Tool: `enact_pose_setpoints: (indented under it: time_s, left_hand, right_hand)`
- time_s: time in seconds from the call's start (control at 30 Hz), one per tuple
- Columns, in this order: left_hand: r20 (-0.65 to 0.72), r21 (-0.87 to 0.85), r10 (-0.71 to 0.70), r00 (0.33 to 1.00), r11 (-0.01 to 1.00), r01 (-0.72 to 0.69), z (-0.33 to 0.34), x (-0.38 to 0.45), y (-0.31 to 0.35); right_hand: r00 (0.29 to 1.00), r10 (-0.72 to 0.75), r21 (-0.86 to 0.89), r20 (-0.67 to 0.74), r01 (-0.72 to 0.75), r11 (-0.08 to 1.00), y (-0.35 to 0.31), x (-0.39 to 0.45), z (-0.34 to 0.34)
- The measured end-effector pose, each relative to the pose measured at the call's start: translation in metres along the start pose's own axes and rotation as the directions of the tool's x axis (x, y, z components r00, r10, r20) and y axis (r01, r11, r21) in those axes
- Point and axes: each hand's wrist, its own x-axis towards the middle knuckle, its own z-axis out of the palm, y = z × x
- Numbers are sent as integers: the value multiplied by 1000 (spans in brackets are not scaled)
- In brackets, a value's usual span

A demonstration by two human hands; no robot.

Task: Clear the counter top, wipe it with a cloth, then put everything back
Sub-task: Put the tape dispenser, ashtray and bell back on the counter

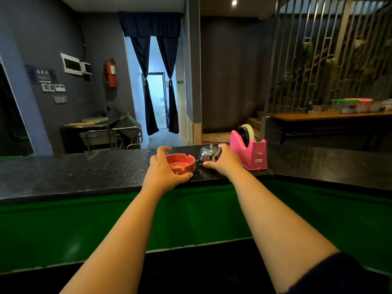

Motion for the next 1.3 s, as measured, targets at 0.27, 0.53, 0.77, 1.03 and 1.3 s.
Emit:
enact_pose_setpoints:
  time_s: [0.27,0.53,0.77,1.03,1.3]
  left_hand:
    - [4,-14,-11,1000,1000,11,-2,1,-2]
    - [2,-29,-11,1000,1000,11,-5,-1,-2]
    - [3,-45,-12,1000,999,12,-7,-3,1]
    - [69,-116,-47,997,992,55,-10,12,-4]
    - [106,-108,-122,987,985,133,4,35,4]
  right_hand:
    - [999,9,24,-40,-8,1000,3,2,5]
    - [999,-11,-35,-46,10,999,1,4,10]
    - [999,2,-57,-33,-4,998,0,6,11]
    - [996,56,-57,-71,-60,997,1,5,8]
    - [996,24,-37,-88,-28,999,10,-5,-3]
